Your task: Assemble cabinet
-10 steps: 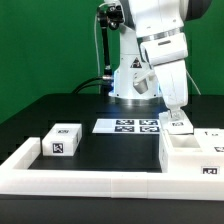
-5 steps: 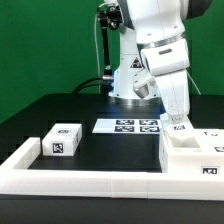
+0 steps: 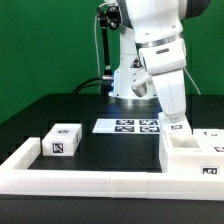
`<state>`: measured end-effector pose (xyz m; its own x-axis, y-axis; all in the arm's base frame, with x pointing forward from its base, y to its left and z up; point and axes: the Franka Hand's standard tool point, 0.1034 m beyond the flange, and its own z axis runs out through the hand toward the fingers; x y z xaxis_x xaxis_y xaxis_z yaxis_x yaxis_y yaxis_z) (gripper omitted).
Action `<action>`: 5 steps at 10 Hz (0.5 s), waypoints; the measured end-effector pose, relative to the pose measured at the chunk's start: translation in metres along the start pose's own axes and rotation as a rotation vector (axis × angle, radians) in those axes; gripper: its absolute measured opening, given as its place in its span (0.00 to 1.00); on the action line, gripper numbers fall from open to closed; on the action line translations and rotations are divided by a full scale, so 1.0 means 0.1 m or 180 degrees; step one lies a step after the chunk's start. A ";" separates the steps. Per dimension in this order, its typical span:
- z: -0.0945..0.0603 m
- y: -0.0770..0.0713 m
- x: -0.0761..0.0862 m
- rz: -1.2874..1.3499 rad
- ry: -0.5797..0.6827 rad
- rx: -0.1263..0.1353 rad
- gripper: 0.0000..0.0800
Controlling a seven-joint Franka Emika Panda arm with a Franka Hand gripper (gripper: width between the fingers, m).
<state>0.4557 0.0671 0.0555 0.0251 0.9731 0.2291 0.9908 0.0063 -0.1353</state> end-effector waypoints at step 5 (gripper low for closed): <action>-0.13 0.03 -0.01 -0.0080 -0.0058 -0.0148 0.08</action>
Offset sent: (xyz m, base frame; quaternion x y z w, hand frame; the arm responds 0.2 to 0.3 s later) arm -0.0035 0.0106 0.0191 -0.0139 0.0071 -0.0008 0.9999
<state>0.4605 0.0628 0.0670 -0.0020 0.9768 0.2141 0.9962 0.0206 -0.0847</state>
